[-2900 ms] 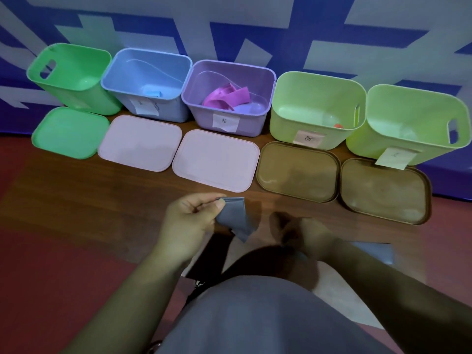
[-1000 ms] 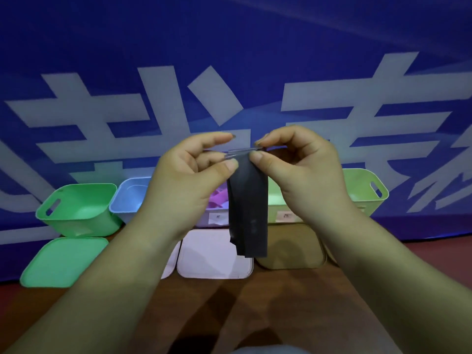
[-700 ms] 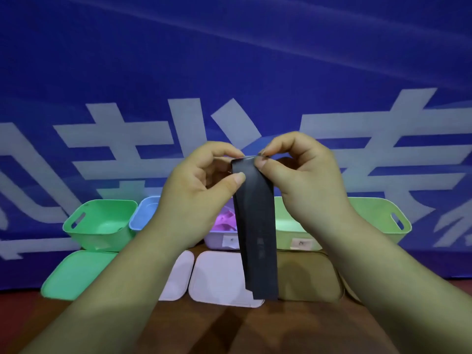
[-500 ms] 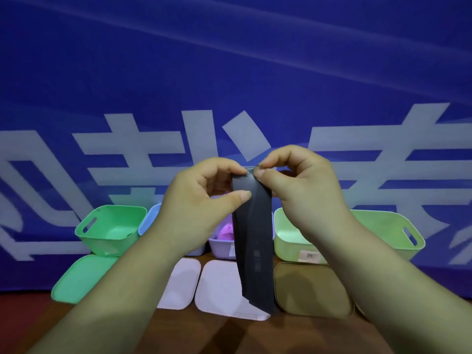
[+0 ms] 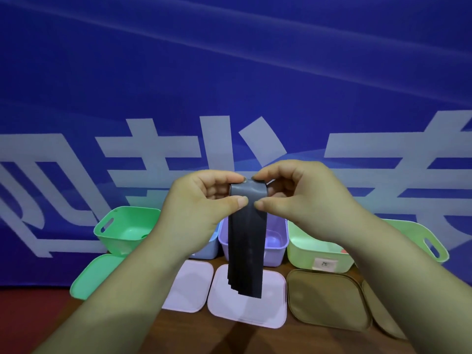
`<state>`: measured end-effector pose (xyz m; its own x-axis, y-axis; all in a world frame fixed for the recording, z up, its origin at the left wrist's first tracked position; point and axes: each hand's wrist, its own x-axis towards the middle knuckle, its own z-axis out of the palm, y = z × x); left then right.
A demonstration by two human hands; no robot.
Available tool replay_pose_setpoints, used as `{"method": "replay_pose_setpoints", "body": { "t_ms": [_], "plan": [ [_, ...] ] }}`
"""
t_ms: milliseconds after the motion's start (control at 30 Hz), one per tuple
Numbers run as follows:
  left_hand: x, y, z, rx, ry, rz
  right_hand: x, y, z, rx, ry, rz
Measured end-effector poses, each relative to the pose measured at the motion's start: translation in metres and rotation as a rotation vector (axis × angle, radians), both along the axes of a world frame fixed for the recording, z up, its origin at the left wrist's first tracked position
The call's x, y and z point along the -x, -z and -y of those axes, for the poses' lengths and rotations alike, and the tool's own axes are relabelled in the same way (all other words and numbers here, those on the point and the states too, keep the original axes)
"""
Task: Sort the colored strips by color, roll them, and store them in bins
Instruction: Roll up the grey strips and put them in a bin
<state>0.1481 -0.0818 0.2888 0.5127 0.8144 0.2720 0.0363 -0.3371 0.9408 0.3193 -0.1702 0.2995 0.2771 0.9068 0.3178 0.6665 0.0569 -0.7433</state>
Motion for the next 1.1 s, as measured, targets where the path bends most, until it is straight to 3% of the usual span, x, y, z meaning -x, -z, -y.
{"method": "replay_pose_setpoints", "body": {
  "t_ms": [167,567,867,1100],
  "plan": [
    [-0.001,0.002,-0.003,0.026,0.023,-0.011,-0.002,-0.004,0.001,0.036,0.014,0.06],
    [-0.007,0.008,-0.007,-0.014,0.124,-0.058,-0.016,-0.003,0.006,0.052,-0.048,-0.034],
    [-0.012,0.012,-0.012,-0.216,0.152,-0.174,-0.022,0.003,0.008,0.01,-0.095,-0.115],
    [-0.021,0.021,-0.006,-0.172,0.221,-0.125,-0.026,0.015,0.015,-0.001,-0.092,-0.19]
  ]
}}
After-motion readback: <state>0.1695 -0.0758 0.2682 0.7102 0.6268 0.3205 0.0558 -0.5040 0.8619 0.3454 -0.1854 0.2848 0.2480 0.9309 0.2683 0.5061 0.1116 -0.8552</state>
